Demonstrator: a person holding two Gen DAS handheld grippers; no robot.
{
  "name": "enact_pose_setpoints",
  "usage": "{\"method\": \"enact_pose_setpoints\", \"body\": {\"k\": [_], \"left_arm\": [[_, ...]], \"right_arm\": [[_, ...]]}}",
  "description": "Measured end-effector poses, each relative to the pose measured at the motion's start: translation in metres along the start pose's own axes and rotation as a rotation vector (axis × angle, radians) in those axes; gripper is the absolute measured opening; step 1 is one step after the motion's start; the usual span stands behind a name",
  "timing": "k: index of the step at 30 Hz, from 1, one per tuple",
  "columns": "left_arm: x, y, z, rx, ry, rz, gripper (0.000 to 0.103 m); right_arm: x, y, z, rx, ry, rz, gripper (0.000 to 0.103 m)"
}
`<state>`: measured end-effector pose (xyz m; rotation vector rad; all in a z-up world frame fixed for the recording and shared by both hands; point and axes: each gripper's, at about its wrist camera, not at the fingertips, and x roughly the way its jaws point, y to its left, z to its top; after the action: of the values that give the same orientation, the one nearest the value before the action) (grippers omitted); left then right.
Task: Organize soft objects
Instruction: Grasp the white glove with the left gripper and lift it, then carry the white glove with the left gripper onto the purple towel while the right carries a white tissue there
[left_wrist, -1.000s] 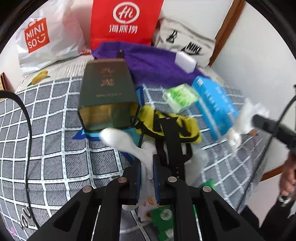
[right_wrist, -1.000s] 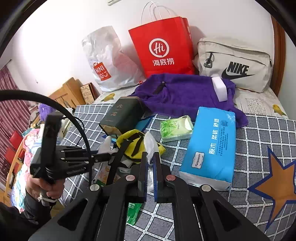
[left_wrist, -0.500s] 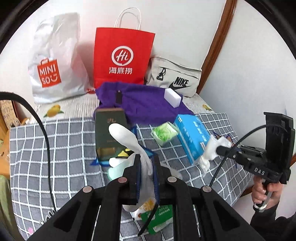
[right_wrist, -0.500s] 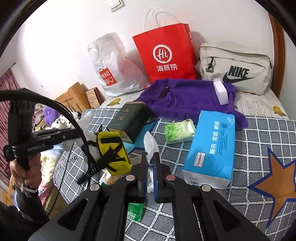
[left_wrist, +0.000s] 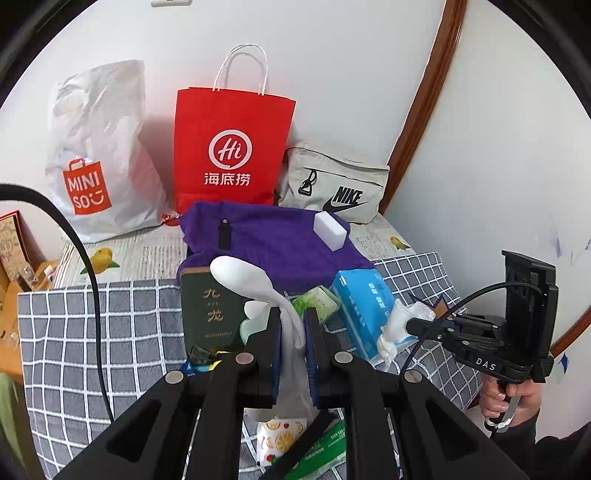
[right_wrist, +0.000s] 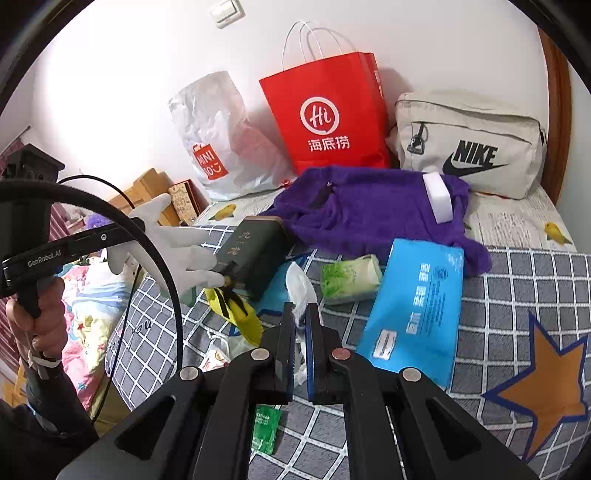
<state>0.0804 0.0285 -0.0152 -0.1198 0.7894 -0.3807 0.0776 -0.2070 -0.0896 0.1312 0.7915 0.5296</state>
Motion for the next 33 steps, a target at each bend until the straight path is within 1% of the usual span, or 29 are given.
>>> {"method": "enact_pose_setpoints", "body": {"k": [10, 18, 26, 33], "left_arm": [[0.016, 0.014, 0.023, -0.034, -0.016, 0.006, 0.011], [0.037, 0.029, 0.047, -0.047, -0.016, 0.014, 0.011], [0.065, 0.050, 0.068, -0.072, -0.008, 0.039, 0.011], [0.089, 0.060, 0.096, -0.077, -0.015, 0.031, 0.011]], "right_arm": [[-0.004, -0.004, 0.024, -0.029, -0.023, -0.022, 0.005], [0.002, -0.011, 0.051, -0.040, -0.050, -0.039, 0.005], [0.019, -0.033, 0.091, -0.023, -0.074, -0.072, 0.005], [0.042, -0.065, 0.125, 0.016, -0.078, -0.090, 0.005]]}}
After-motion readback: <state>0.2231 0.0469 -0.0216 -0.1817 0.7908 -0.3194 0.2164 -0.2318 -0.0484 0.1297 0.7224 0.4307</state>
